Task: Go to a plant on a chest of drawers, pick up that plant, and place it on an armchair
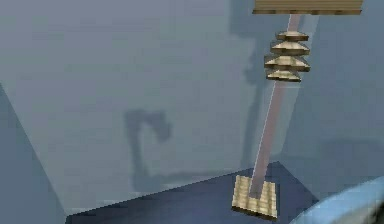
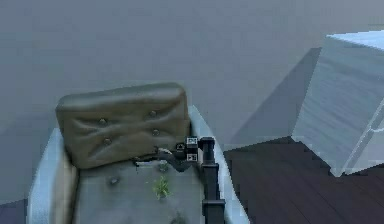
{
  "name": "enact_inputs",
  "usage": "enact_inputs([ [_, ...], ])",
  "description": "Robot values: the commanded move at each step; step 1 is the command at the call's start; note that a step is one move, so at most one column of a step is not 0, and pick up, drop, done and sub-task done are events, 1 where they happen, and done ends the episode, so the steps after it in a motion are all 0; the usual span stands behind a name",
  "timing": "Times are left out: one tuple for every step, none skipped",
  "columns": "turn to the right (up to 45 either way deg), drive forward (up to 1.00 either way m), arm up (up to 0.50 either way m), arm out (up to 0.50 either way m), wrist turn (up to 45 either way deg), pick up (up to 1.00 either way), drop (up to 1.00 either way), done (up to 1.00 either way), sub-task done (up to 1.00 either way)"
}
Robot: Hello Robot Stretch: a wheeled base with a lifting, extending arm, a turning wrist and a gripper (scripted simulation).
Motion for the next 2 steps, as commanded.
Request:
enact_inputs([
  [0.0, 0.0, 0.0, -0.08, 0.0, 0.0, 0.0, 0.0, 0.0],
  [0.0, 0.0, 0.0, 0.0, 0.0, 0.0, 0.0, 1.0, 0.0],
])
